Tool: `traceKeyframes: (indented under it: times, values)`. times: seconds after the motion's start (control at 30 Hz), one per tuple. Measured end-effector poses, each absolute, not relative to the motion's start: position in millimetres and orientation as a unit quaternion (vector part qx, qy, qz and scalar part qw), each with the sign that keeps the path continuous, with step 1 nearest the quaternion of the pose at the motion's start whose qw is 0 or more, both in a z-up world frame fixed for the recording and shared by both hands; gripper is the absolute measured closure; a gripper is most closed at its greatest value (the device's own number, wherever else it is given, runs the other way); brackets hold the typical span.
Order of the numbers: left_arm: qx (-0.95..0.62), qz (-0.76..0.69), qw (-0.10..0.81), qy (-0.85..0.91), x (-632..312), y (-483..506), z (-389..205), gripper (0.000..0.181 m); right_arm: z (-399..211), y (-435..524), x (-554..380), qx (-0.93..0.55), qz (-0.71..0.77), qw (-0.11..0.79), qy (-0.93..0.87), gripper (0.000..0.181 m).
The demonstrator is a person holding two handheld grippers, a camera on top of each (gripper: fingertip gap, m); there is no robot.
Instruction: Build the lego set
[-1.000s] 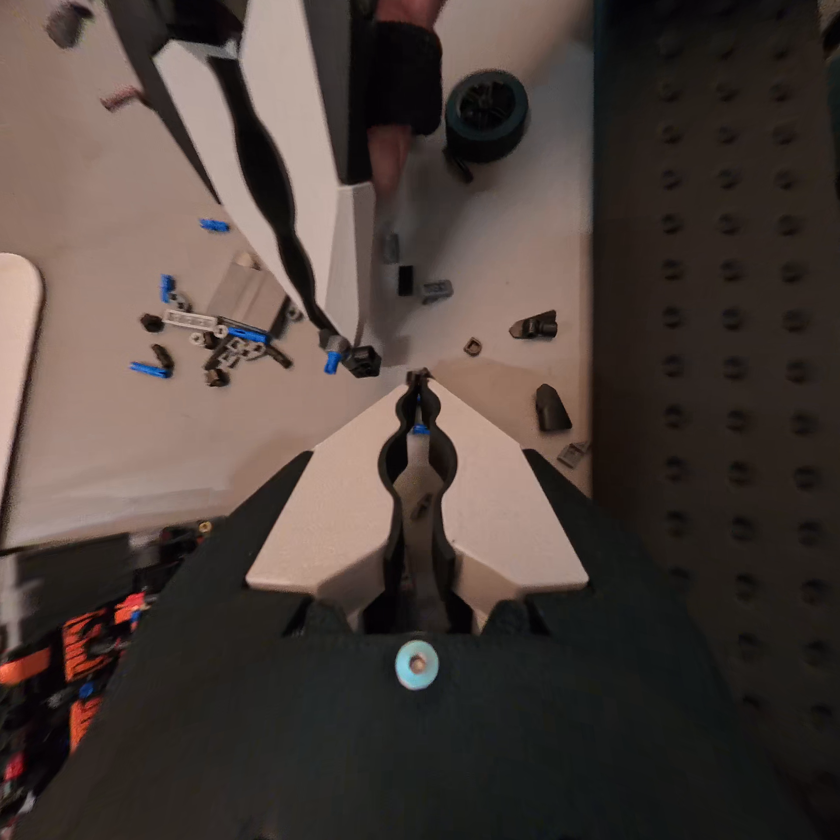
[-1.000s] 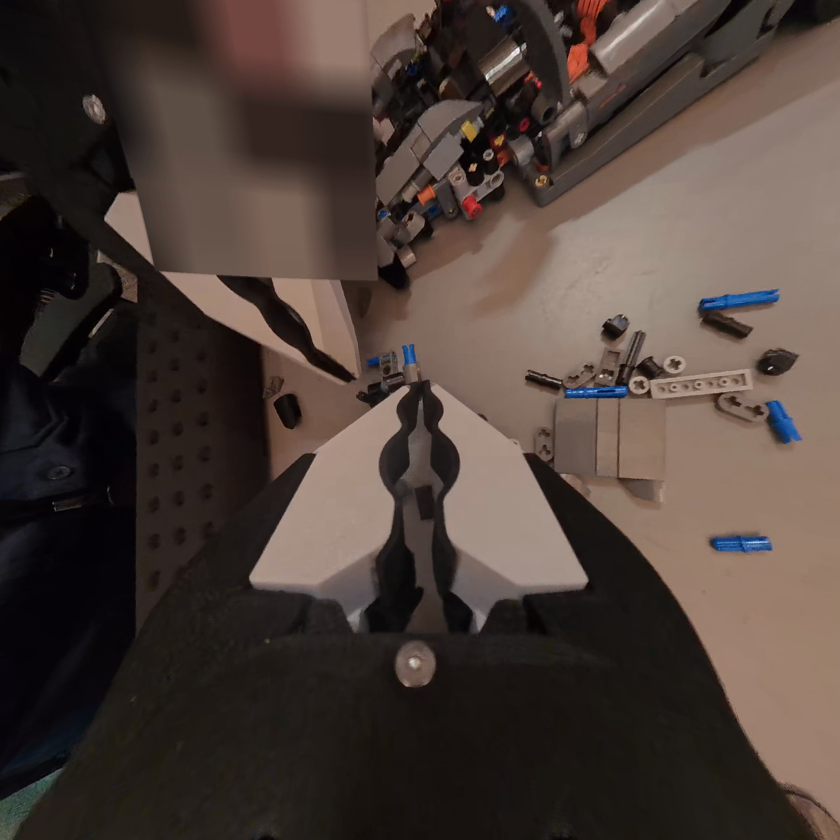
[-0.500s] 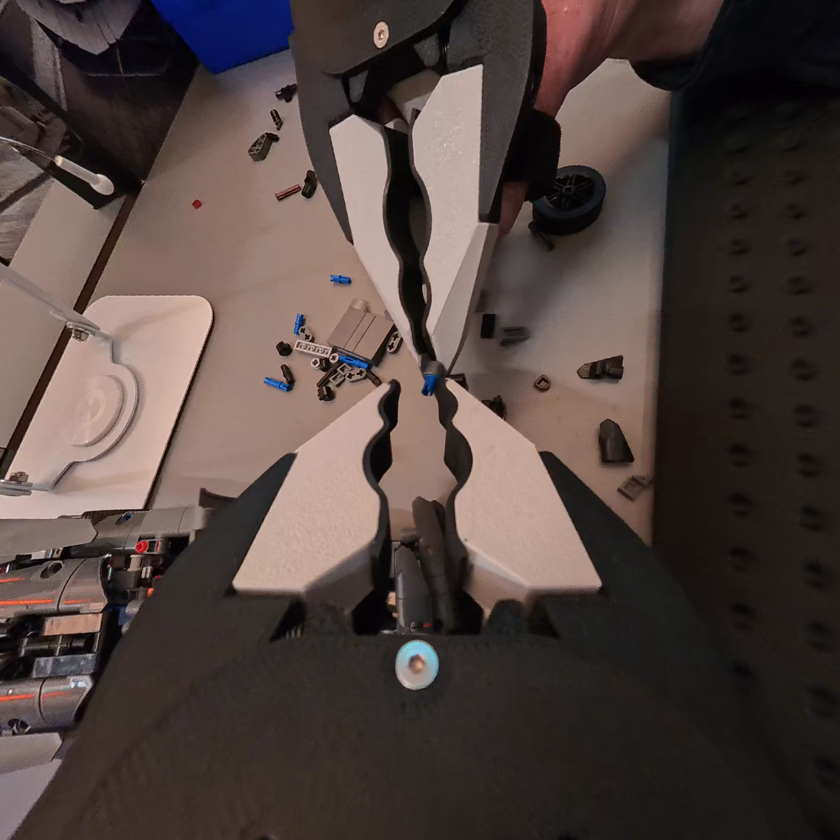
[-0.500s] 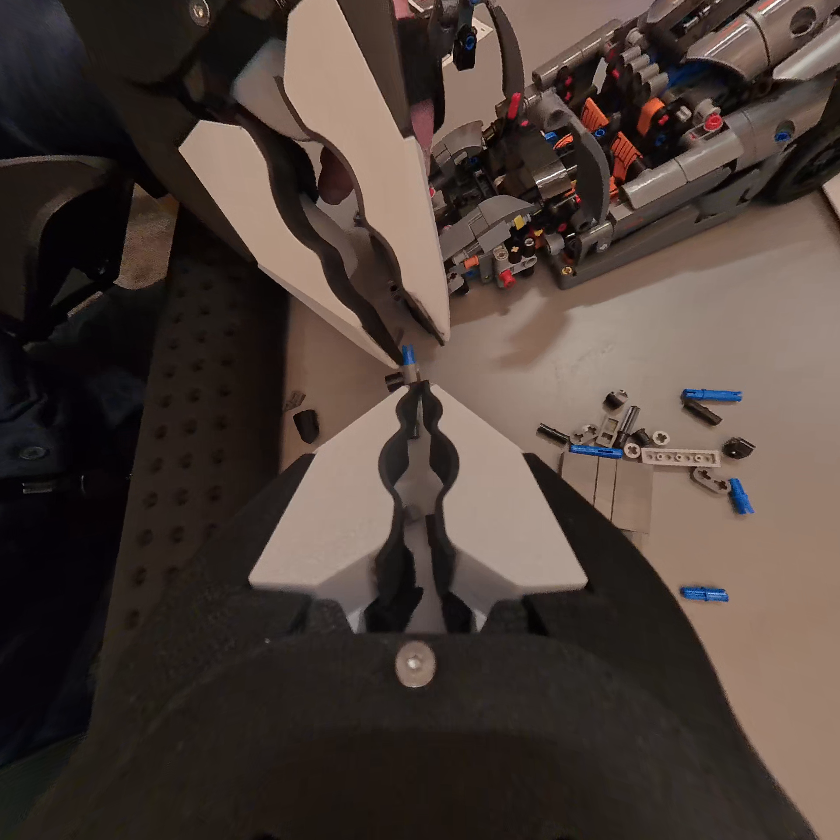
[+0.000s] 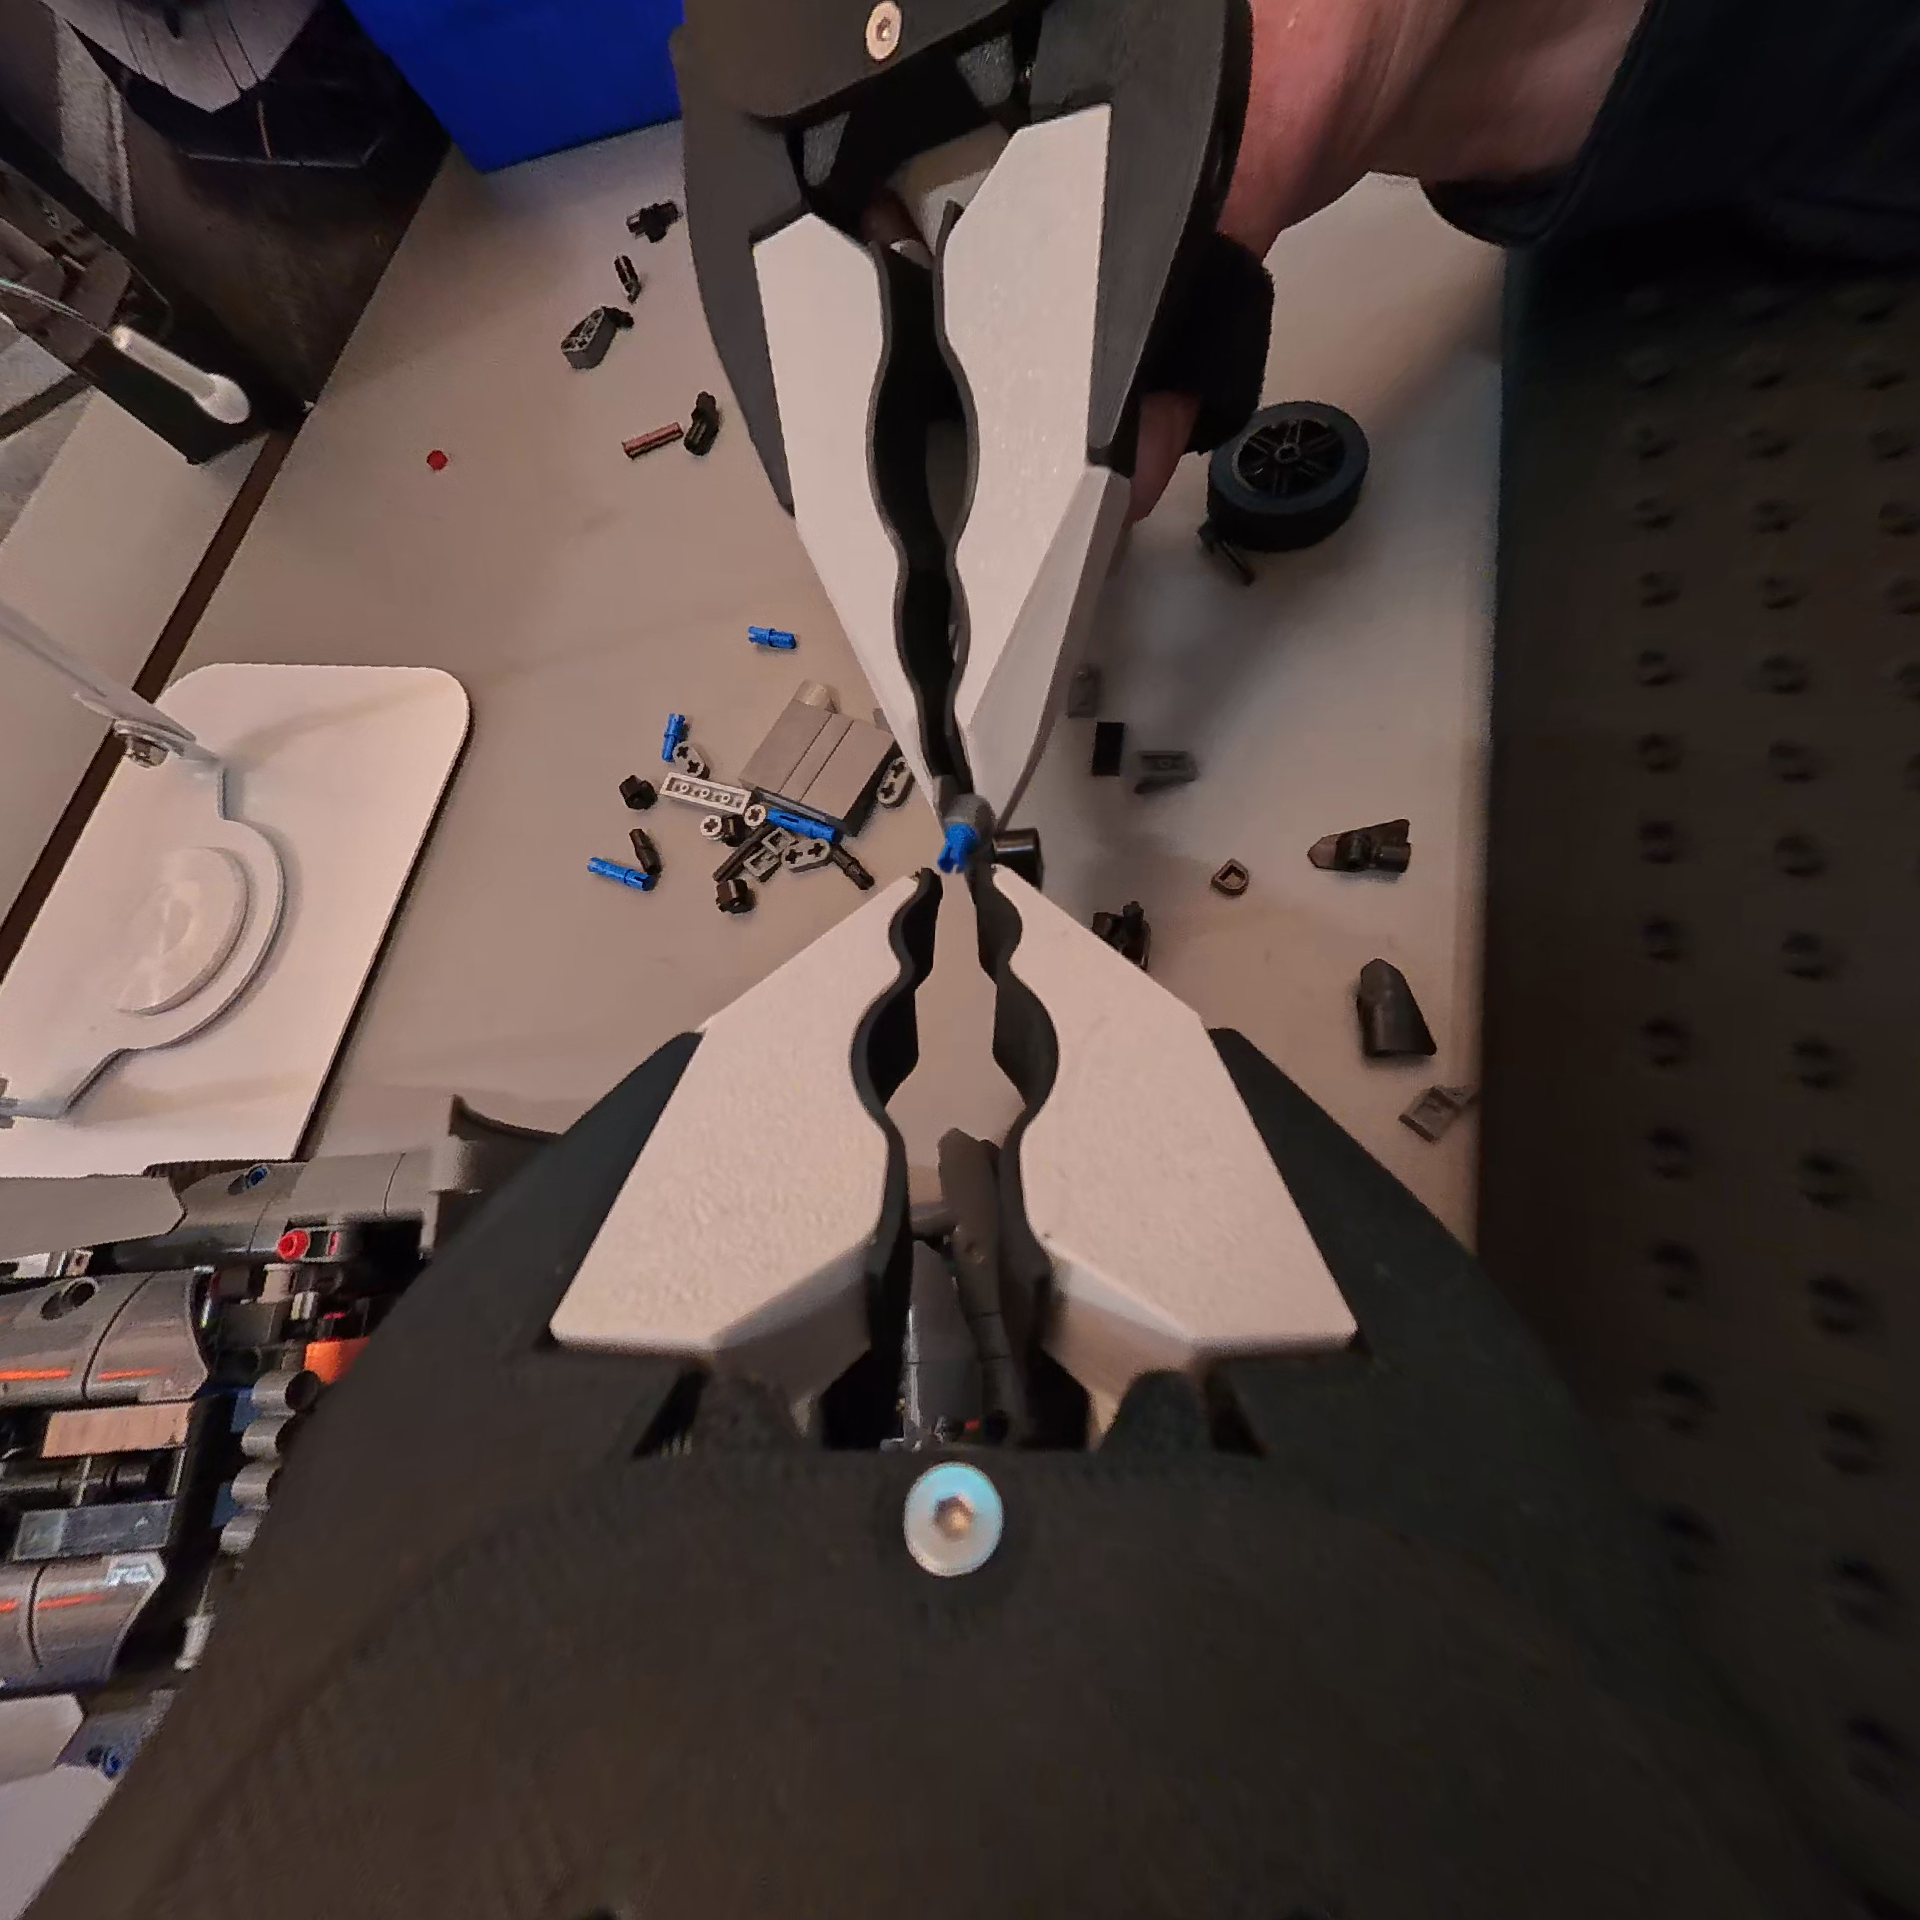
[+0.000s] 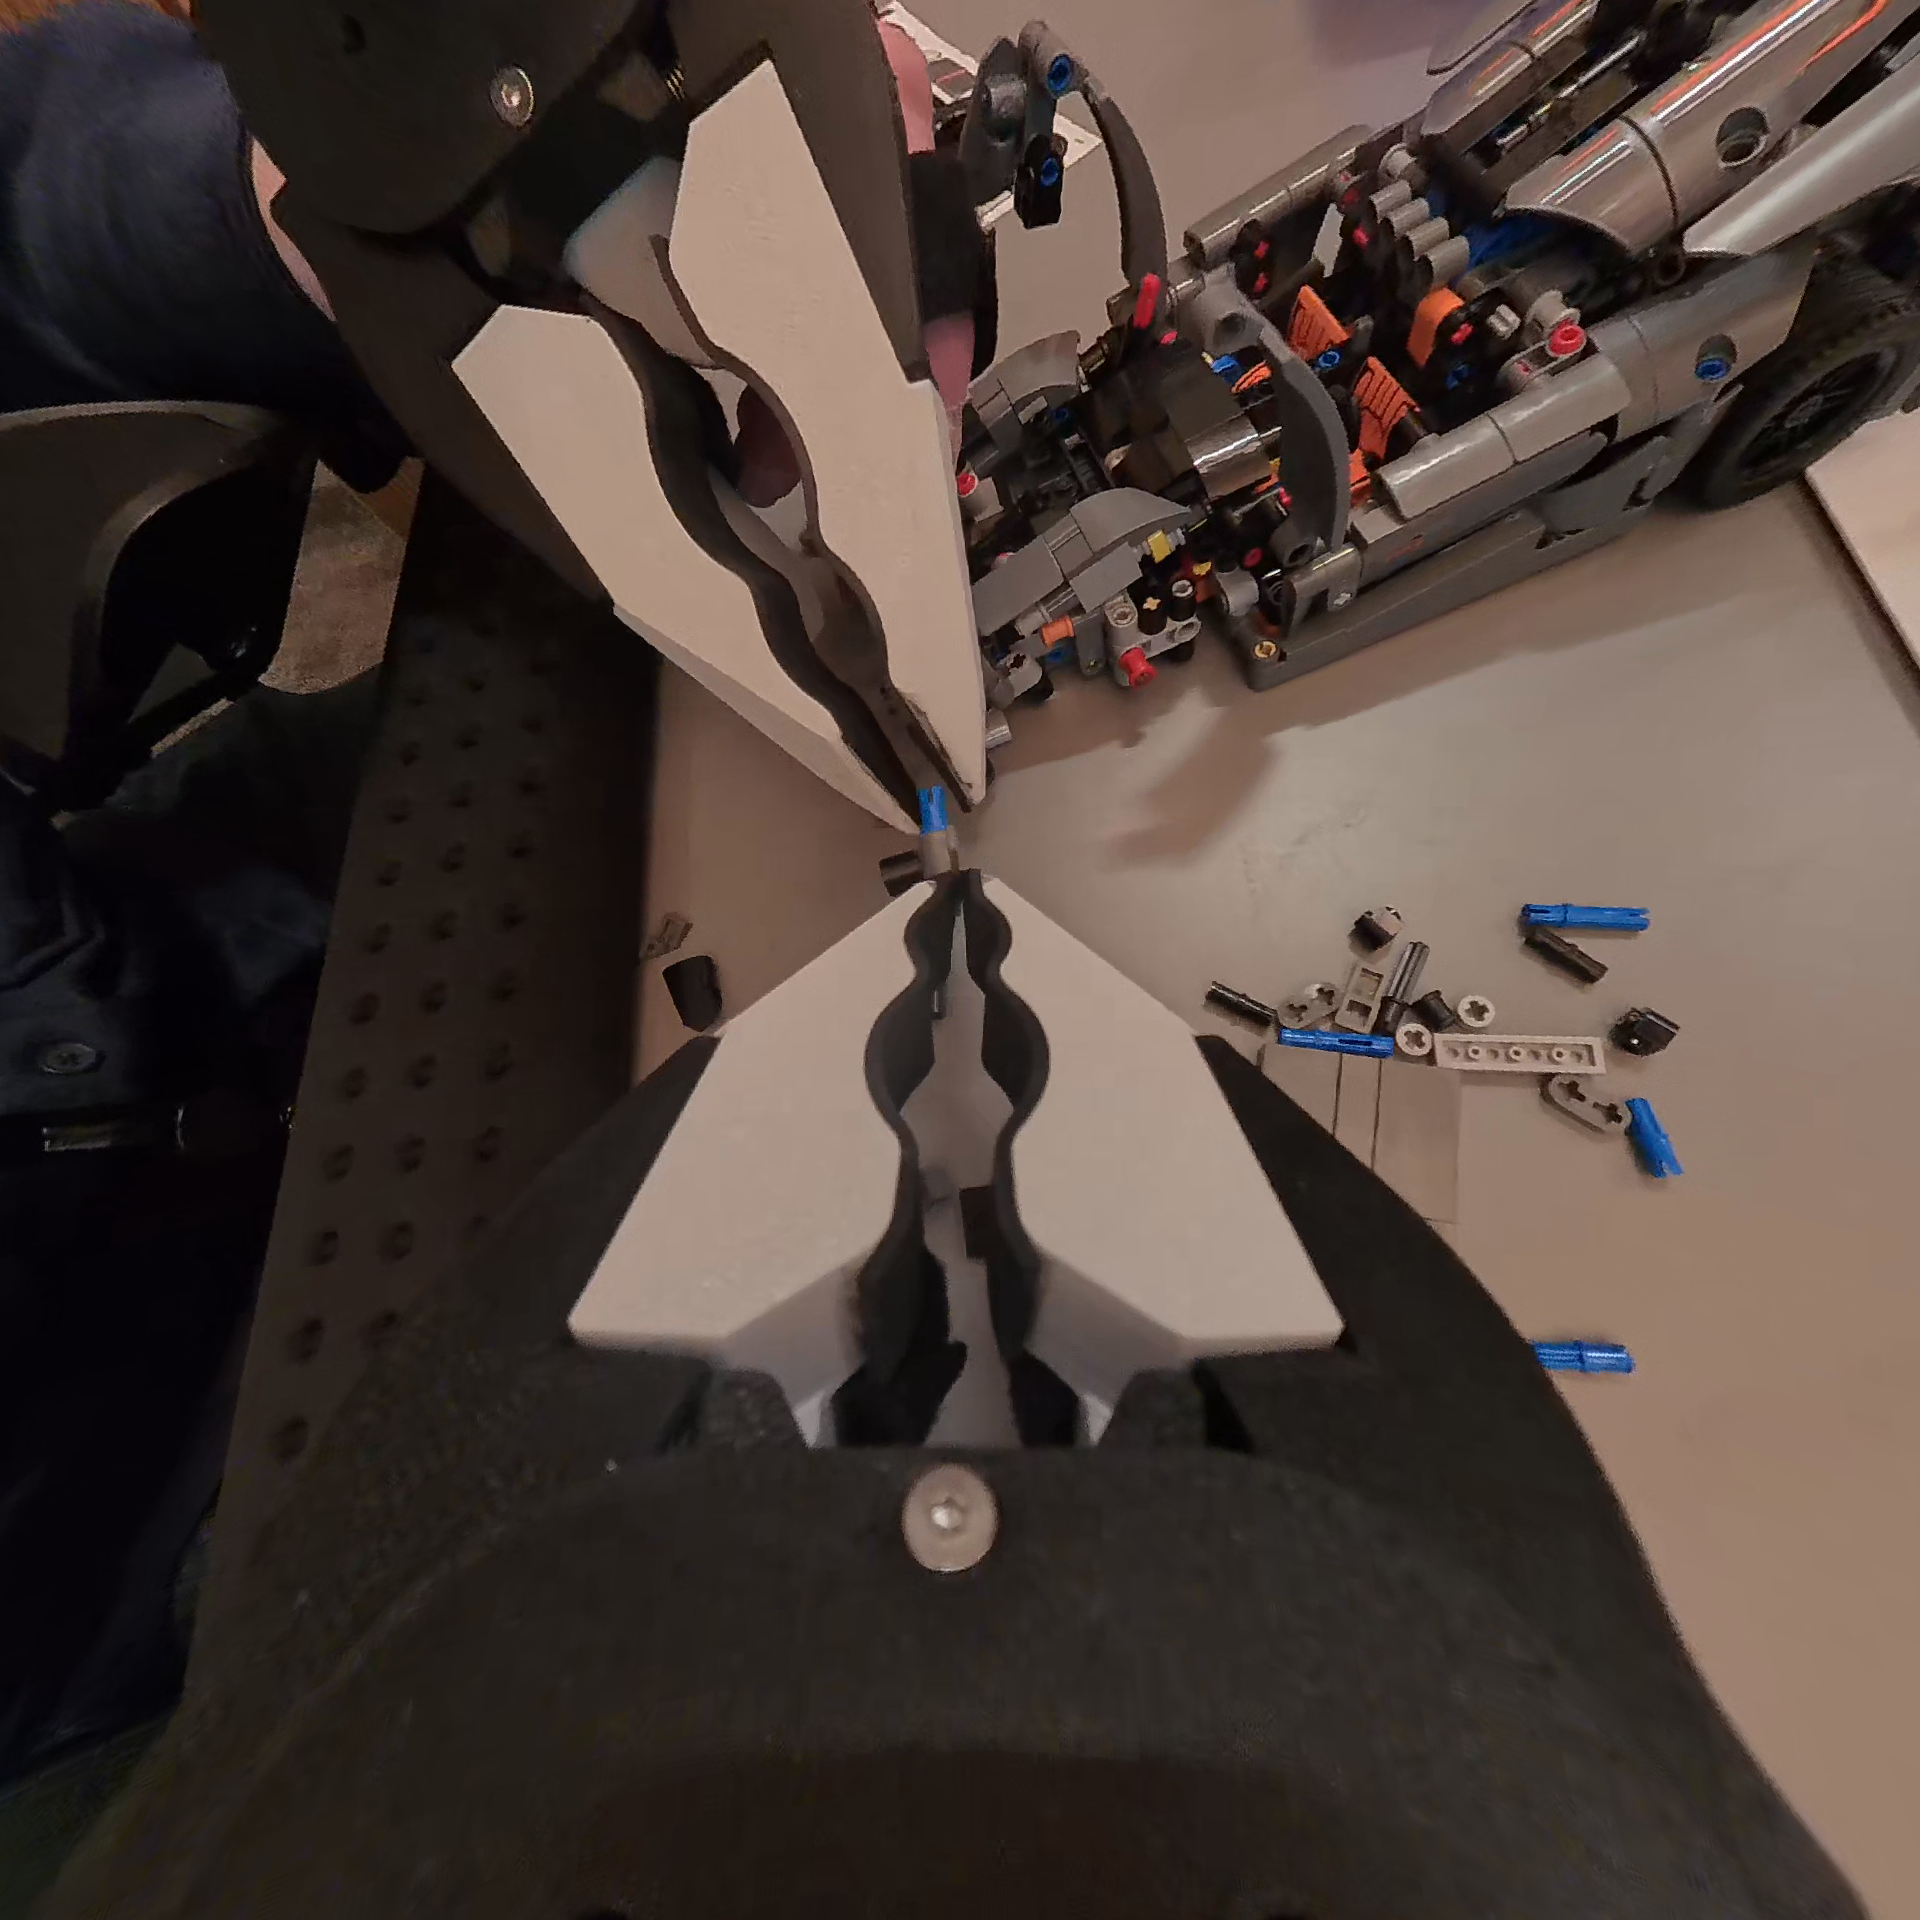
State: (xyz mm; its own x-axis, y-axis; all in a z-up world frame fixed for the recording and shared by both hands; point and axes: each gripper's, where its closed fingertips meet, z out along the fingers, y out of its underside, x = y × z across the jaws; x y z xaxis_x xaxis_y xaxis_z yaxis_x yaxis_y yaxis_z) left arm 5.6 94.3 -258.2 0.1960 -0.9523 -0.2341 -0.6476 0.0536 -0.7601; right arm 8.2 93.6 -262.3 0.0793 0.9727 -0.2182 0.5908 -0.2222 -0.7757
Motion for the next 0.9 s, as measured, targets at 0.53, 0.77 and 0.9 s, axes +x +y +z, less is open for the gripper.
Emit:
traceKeyframes:
  times: [0.53, 0.77, 0.9]
  values:
    - [-0.668, -0.204, 0.395, 0.597, 3.6, 94.9, -259.3, 0.172, -264.5, 93.6, 11.8, -0.692, 0.368, 0.249, -0.57, 0.181]
    - [-0.661, -0.193, 0.394, 0.608, 7.0, 91.8, -261.3, 0.174, -265.4, 88.8, 9.3, -0.683, 0.361, 0.249, -0.584, 0.181]
    - [-0.658, -0.195, 0.394, 0.611, 8.3, 90.5, -261.9, 0.179, -264.3, 88.6, 9.5, -0.681, 0.36, 0.252, -0.585, 0.181]
